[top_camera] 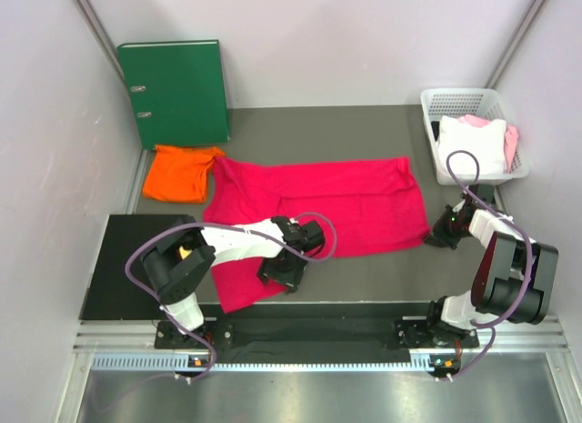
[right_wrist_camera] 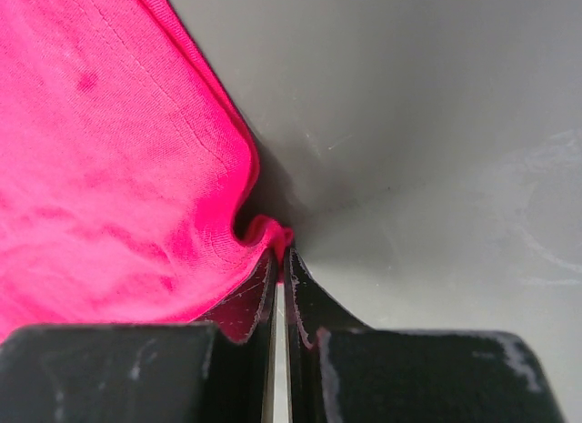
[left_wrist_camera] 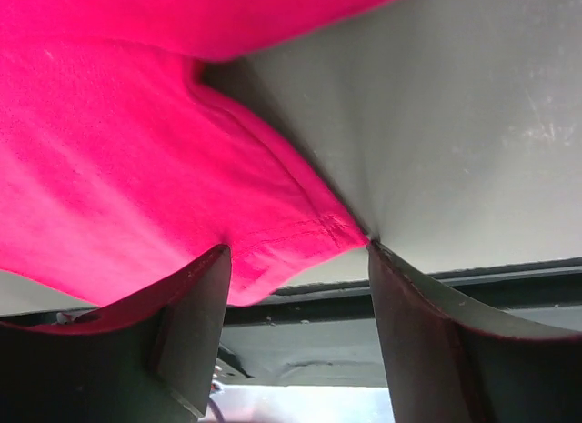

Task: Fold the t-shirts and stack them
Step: Grap the side of the flattened tshirt closest away from the robot with both arms

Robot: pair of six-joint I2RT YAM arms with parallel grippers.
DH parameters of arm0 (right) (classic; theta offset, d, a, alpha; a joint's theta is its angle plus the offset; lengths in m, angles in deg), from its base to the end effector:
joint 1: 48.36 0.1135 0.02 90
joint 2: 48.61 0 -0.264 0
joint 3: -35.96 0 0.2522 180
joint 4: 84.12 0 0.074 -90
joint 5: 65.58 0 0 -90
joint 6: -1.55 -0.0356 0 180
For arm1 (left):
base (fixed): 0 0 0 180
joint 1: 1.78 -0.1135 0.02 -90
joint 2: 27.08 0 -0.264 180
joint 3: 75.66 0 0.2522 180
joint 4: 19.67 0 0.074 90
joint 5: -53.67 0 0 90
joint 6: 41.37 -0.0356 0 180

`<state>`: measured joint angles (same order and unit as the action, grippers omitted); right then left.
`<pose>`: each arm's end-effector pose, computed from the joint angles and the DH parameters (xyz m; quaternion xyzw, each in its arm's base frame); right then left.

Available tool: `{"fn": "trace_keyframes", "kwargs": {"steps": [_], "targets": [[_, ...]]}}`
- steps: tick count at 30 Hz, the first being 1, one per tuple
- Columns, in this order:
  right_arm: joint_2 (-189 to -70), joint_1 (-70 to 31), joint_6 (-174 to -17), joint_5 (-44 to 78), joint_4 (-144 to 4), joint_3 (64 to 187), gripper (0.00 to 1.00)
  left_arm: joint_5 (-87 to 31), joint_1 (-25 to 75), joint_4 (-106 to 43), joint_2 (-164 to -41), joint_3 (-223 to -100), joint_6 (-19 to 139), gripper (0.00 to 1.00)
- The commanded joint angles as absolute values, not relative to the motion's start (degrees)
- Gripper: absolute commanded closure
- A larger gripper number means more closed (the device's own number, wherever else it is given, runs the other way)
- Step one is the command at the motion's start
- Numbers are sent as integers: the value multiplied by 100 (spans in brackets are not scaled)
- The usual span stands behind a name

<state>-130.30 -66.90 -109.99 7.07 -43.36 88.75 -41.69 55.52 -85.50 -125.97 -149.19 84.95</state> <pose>0.2311 -0.0663 0.1516 0.3084 0.9232 0.1530 0.1706 0.1575 -0.2392 0.1569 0.1823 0.9821 0.0396 0.0270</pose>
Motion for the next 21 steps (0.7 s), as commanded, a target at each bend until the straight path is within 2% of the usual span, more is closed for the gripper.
{"fn": "trace_keyframes", "kwargs": {"steps": [1,5,7,11,21], "targets": [[-12938,-6682,-10866,587,-4426,8901,100,-4107,5780,-8379,-12473,-14770,9037,33],[-12938,-6682,-10884,534,-4461,8848,100,-4133,5886,-8414,-12358,-14472,9450,34],[-12930,-6682,-10884,499,-4461,8822,100,-4221,5886,-8484,-12358,-14340,9591,39],[-12912,-6673,-10892,438,-4479,8813,100,-4633,5886,-8923,-12516,-14251,10012,43],[-12930,-6664,-10892,332,-4549,8795,99,-5398,5886,-9486,-12771,-14550,10207,30]]}}
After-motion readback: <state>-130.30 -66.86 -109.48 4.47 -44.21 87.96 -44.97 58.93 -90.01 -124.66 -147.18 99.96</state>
